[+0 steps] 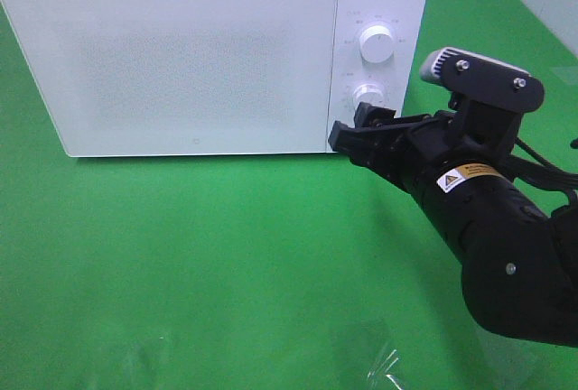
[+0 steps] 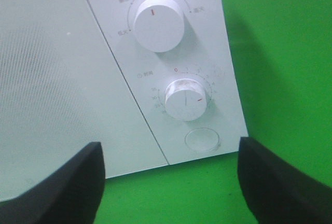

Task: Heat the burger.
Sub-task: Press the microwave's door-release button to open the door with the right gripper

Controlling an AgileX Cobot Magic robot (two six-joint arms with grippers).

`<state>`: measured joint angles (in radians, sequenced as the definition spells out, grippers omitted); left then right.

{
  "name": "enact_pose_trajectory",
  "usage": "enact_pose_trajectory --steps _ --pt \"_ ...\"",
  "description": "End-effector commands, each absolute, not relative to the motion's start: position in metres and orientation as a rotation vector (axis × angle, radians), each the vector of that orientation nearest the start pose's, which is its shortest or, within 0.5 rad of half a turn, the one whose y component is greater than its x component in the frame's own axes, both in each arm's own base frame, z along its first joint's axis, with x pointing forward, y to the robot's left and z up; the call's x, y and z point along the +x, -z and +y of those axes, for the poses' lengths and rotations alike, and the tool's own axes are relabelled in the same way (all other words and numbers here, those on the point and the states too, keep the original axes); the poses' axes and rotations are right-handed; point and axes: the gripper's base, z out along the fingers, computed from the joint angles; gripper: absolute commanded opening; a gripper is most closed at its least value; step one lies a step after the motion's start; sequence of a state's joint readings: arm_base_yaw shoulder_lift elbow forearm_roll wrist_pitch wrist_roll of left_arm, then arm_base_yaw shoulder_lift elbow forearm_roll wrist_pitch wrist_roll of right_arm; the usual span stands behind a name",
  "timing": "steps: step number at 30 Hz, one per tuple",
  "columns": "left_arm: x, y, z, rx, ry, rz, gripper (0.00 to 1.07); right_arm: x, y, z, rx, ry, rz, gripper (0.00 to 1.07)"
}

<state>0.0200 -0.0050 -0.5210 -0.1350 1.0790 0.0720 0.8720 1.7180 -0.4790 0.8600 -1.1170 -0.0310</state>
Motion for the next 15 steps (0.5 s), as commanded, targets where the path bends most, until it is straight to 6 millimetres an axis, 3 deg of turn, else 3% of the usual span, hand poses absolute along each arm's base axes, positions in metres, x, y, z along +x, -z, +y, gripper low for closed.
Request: enact_pose_trajectory --steps 1,4,6,11,15 --pt "-0.0109 -0.2823 -0.0115 0.063 0.106 2.006 0.98 0.2201 -0.1631 0.1661 0.417 -0.518 1.705 0.64" --pt "-0.0109 -0.2823 -0.0115 0.063 0.106 2.006 0.98 0.2201 -0.1631 0.1663 0.541 -0.623 1.684 0.58" --pt "-0.0109 -0.2823 -0.0115 0.063 0.106 2.006 0.98 0.22 -0.1629 0.1664 0.762 -0.807 1.63 0.47" --pt "-0.0109 -0.2823 -0.0115 0.063 0.106 2.006 0.98 0.2199 -0.1626 0.1665 0.933 -0.944 1.576 0.34" --pt "-0.0109 -0.2823 -0.0115 0.063 0.106 2.006 0.98 0.2194 -0.1603 0.1675 1.094 -1.062 1.54 0.15"
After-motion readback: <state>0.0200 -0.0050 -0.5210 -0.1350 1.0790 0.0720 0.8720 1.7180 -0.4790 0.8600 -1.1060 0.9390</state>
